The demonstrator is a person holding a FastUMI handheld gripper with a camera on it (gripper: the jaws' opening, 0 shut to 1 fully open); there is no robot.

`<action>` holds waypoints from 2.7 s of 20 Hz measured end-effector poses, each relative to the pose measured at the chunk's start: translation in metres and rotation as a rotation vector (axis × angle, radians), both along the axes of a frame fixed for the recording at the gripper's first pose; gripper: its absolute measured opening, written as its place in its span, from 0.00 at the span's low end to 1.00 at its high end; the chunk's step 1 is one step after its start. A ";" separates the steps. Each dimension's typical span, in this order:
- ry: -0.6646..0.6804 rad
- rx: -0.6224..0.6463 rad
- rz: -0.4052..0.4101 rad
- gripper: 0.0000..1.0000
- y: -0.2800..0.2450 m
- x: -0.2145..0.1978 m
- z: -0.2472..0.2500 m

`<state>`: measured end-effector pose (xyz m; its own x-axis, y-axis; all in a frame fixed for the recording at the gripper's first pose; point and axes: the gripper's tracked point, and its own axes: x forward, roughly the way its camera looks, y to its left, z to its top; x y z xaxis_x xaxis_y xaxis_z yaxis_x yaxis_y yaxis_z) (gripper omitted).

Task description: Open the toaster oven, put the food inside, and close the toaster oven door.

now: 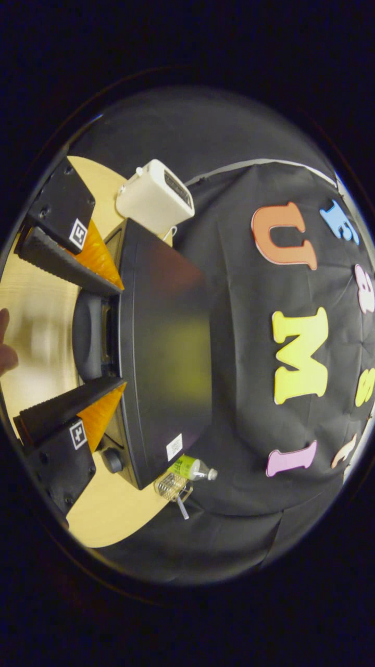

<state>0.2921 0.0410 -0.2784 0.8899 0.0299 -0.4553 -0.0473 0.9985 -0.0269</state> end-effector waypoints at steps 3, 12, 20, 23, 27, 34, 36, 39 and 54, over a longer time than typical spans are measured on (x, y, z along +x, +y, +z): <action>-0.041 -0.049 -0.020 1.00 0.000 0.000 -0.004; -0.018 -0.015 0.017 1.00 -0.001 -0.048 -0.022; 0.100 -0.037 0.044 1.00 -0.008 -0.104 -0.065; 0.208 -0.019 0.029 1.00 -0.010 -0.123 -0.097; 0.305 0.012 0.049 1.00 -0.012 -0.143 -0.113; 0.285 0.032 0.253 1.00 0.014 -0.181 -0.059; 0.290 0.051 0.322 1.00 0.027 -0.193 -0.042; 0.375 0.155 0.417 1.00 0.056 -0.216 -0.033; 0.831 0.490 0.492 1.00 0.166 -0.253 -0.103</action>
<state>0.0394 0.2072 -0.3815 0.1493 0.6423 -0.7518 -0.2653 0.7584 0.5953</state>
